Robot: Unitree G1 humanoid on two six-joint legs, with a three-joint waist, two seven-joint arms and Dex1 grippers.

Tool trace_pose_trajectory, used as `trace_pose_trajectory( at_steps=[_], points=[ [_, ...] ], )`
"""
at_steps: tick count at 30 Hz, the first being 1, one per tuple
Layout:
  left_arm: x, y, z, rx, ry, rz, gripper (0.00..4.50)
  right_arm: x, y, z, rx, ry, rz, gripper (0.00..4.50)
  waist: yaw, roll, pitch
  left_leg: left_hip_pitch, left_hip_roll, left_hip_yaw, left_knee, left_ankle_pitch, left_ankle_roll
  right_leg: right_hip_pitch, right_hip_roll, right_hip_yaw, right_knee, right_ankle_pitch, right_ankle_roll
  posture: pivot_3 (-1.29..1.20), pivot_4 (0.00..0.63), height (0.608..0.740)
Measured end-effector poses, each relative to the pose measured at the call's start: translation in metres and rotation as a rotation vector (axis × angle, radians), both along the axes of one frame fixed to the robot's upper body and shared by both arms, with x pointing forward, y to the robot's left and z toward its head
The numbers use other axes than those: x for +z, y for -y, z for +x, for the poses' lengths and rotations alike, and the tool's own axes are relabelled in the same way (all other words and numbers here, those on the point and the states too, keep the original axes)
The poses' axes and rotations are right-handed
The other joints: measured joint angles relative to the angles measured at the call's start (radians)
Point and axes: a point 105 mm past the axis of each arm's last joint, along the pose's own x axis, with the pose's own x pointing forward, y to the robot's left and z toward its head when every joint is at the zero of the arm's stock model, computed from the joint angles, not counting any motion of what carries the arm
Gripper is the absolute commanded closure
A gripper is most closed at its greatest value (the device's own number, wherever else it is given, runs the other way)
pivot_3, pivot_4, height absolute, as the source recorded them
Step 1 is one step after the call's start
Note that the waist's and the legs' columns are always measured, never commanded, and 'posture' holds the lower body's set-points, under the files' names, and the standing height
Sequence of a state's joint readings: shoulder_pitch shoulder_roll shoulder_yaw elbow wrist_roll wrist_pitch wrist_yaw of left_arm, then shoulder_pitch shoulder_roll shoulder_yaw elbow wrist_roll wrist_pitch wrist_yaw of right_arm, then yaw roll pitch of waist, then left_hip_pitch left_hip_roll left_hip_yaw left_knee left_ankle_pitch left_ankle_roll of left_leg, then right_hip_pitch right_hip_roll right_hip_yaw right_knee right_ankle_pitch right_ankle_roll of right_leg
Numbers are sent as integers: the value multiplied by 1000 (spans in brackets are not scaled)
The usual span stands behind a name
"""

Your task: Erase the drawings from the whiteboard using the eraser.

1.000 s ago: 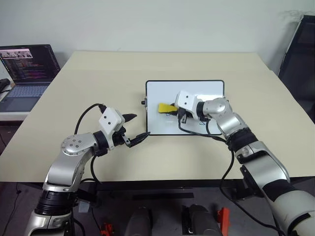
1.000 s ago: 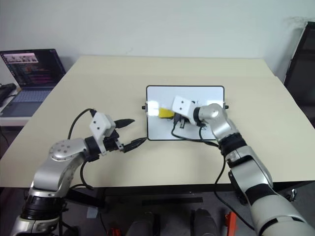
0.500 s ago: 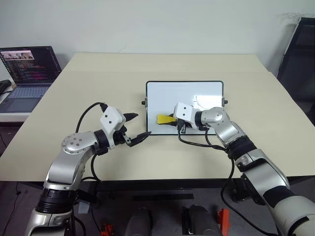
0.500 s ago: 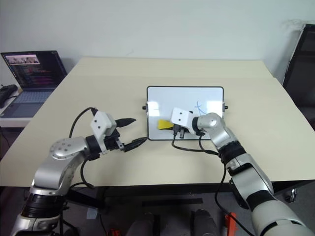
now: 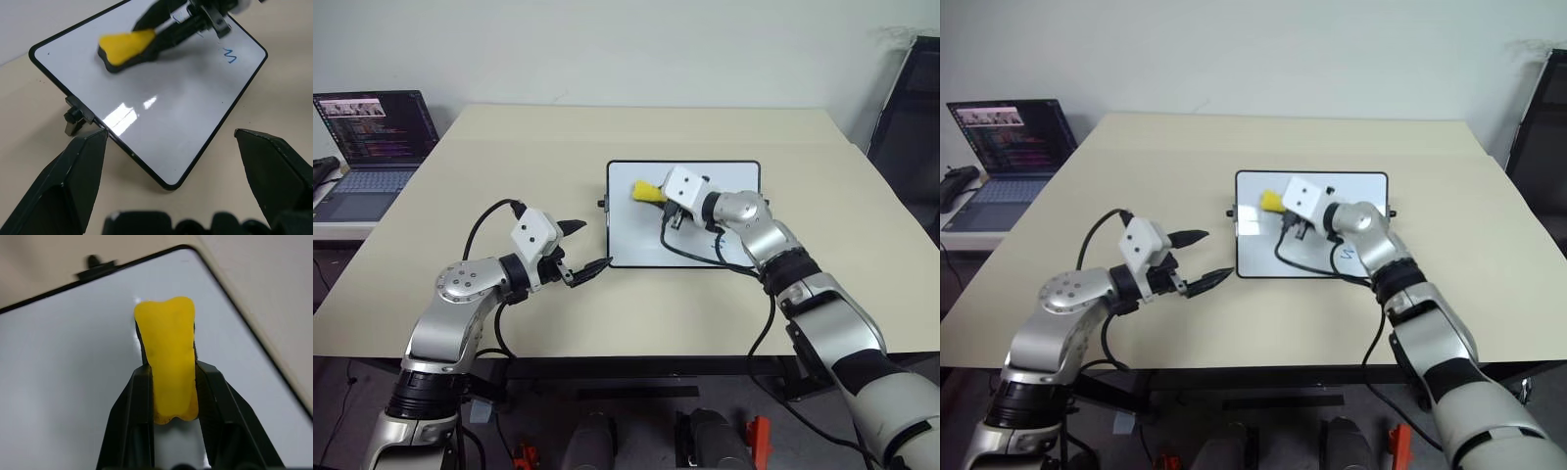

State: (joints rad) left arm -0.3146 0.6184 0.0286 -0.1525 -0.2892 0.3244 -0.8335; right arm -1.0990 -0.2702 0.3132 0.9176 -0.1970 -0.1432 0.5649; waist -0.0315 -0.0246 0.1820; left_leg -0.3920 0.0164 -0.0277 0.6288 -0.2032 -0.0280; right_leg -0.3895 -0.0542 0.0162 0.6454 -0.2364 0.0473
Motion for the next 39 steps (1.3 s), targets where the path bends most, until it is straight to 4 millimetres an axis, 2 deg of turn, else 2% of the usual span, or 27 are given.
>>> trace_pose_trajectory(
  at_steps=[5, 10, 11, 13, 16, 19, 24, 30, 35, 39],
  points=[
    [2, 2, 1, -4, 6, -5, 0, 6, 1, 0, 16, 7, 26, 3666, 1, 0, 0, -3, 0, 0, -1, 0, 0, -1, 0, 0, -1, -1, 1, 0, 150, 740],
    [3, 4, 2, -11, 10, -8, 0, -9, 19, -24, 134, -153, 100, 3667, 2, 0, 2, -10, -1, 0, -1, 0, 0, -8, 0, 0, -1, -1, 2, 0, 150, 740],
    [4, 5, 2, -14, 12, -8, 0, -9, 23, -30, 154, -181, 108, 3667, 3, 0, 2, -14, -1, 1, -2, 0, 0, -13, 0, 0, 0, 1, 7, 0, 150, 740],
    [8, 7, 3, -24, 19, -6, 0, 0, 33, -45, 201, -213, 123, 3667, 2, 1, 3, -22, -1, 0, -1, 0, 0, -21, 0, 0, 1, 5, 4, 0, 150, 740],
    [12, 8, 3, -33, 24, 4, 0, 29, 51, -67, 256, -224, 139, 3667, 2, 2, 3, -25, -1, 0, -2, 0, 0, -24, 0, -1, 1, 5, 4, 0, 150, 740],
    [20, 10, -1, -63, 37, 22, 0, 47, 87, -84, 207, -225, 114, 3667, 3, 2, 4, -26, -1, 0, -3, -1, 0, -24, 0, -1, -1, 4, 5, 0, 150, 740],
    [31, -1, -2, -65, 43, 43, 0, 35, 142, -96, 57, -269, 38, 3667, 0, 1, 4, -25, -1, 2, -3, -2, 0, -24, 0, 0, -1, -1, 9, 0, 150, 740],
    [37, -15, -7, -60, 16, 55, 0, 26, 195, -113, -91, -312, 6, 3667, 2, 0, 5, -25, -1, 2, -2, -2, 0, -24, 0, 0, -1, -2, 10, 0, 150, 740],
    [38, -19, -8, -50, -12, 57, 0, 2, 207, -128, -106, -392, 17, 3667, 0, 0, 5, -25, -1, 2, -1, -2, 0, -23, 0, 0, 0, -1, 10, 0, 150, 740],
    [37, -20, -9, -53, -26, 62, 0, 5, 208, -130, -105, -378, 15, 3667, 0, 0, 5, -24, -1, 2, -1, -2, 0, -23, 0, 0, 0, -1, 10, 0, 150, 740]
  ],
)
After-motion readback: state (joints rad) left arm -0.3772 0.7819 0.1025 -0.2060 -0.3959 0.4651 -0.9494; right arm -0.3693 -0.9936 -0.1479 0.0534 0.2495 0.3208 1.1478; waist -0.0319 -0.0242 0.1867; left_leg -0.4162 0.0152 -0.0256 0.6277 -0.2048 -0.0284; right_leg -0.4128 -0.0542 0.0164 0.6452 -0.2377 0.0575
